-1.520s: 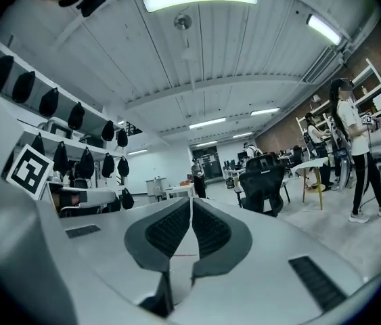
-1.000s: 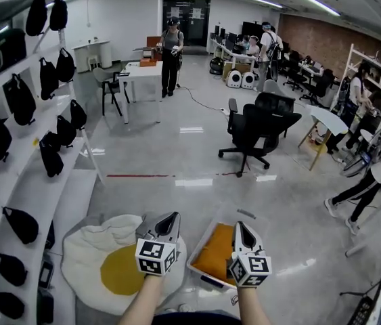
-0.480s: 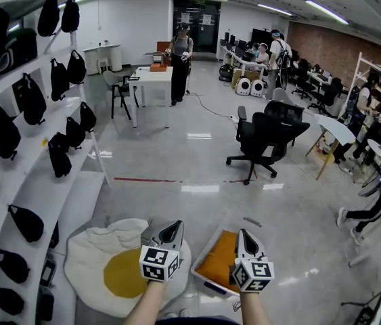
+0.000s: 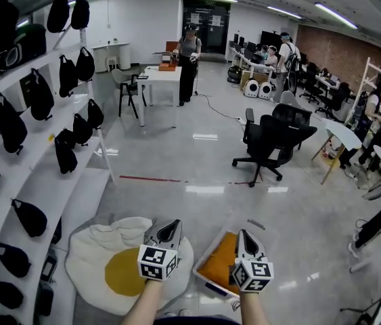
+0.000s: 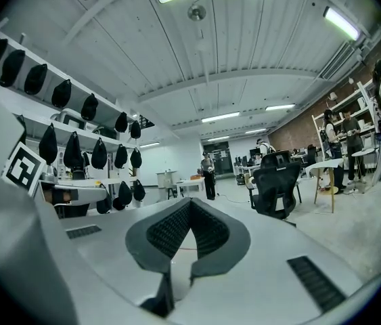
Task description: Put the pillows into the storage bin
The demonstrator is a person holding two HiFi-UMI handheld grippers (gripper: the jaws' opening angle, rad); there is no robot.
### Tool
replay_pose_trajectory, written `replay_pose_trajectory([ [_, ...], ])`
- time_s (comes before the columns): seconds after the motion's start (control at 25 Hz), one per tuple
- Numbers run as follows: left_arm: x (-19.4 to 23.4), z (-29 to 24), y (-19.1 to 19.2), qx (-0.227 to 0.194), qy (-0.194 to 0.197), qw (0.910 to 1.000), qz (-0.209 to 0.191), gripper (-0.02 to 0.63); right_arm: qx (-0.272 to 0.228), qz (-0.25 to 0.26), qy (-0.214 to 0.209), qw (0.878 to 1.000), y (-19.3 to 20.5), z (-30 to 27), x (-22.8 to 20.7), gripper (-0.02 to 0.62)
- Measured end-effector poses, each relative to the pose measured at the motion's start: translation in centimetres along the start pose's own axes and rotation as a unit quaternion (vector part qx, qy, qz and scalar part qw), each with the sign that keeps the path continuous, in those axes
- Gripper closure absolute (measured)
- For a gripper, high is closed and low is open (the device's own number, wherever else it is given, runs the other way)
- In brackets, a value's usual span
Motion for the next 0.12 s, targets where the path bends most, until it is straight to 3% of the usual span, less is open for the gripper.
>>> replay_pose_trajectory([
  [0.12, 0.52, 0.15, -0.04, -0.001, 0.000, 1.0000, 0.002, 0.585, 0.003, 0.003, -0.001, 1.000, -0.13, -0.27, 0.56, 0.597],
])
Point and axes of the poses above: the fingertips, and each gripper's own axes: z backward along the fingers, x to its left, y out of its underside, the point moved 9 cm from there along z, backward along the fingers, and after that the axes turned 10 degrees about z, right-handed, at the moved point
